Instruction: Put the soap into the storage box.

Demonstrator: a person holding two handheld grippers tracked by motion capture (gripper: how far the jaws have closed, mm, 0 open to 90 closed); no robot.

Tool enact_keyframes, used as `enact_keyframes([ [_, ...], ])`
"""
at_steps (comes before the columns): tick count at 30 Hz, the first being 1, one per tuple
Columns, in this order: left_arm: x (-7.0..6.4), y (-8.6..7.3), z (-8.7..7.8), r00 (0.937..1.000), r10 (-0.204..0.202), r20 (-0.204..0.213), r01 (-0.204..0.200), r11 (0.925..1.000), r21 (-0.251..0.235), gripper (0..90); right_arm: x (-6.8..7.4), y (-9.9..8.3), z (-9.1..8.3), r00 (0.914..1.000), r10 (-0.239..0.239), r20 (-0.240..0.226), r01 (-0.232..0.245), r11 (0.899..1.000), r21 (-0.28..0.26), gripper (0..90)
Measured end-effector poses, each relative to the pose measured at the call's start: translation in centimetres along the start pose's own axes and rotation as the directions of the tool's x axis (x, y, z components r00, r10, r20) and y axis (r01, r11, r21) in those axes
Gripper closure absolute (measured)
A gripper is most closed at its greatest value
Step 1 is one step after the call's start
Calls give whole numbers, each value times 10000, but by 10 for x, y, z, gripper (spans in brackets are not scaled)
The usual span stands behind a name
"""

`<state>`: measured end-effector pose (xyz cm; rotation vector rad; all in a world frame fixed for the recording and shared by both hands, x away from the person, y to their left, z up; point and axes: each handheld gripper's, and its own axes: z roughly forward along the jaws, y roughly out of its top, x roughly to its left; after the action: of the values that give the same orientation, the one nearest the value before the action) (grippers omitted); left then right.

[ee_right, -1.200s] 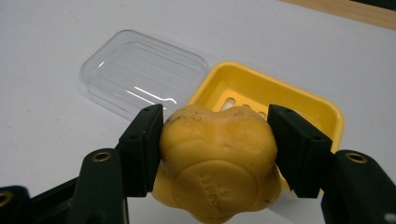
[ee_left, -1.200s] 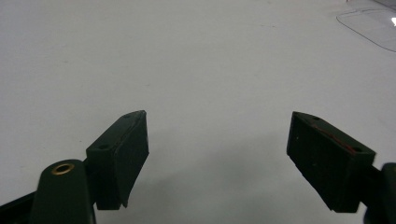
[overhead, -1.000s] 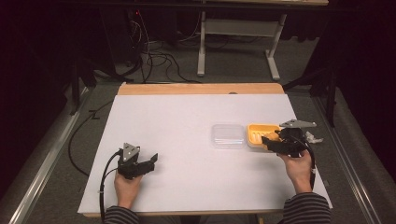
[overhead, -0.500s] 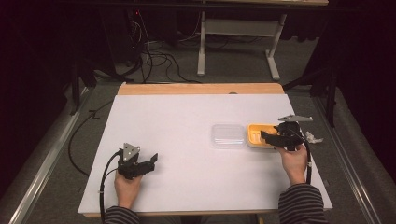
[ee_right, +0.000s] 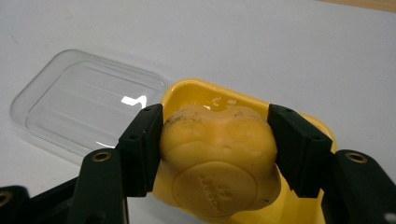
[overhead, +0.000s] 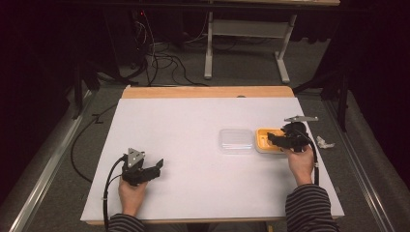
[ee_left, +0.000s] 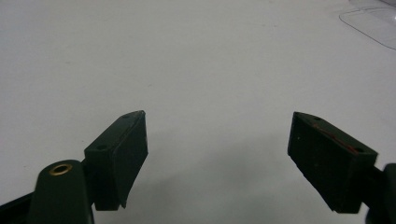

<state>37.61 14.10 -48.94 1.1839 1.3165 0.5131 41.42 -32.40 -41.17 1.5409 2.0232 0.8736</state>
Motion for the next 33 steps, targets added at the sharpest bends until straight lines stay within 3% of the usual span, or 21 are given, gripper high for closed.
enact_keyframes([
  [6,0,0,0,10000,1,7,-1,10000,14,206,2,2,5,9992,-319,234,315,9994,170,389],
  [22,0,0,1,10000,-40,-82,40,10000,11,208,-2,3,22,9991,-214,378,187,9974,694,386],
  [33,0,0,0,10000,-44,-73,43,10000,-12,208,-4,2,28,9988,-27,493,3,9988,490,383],
])
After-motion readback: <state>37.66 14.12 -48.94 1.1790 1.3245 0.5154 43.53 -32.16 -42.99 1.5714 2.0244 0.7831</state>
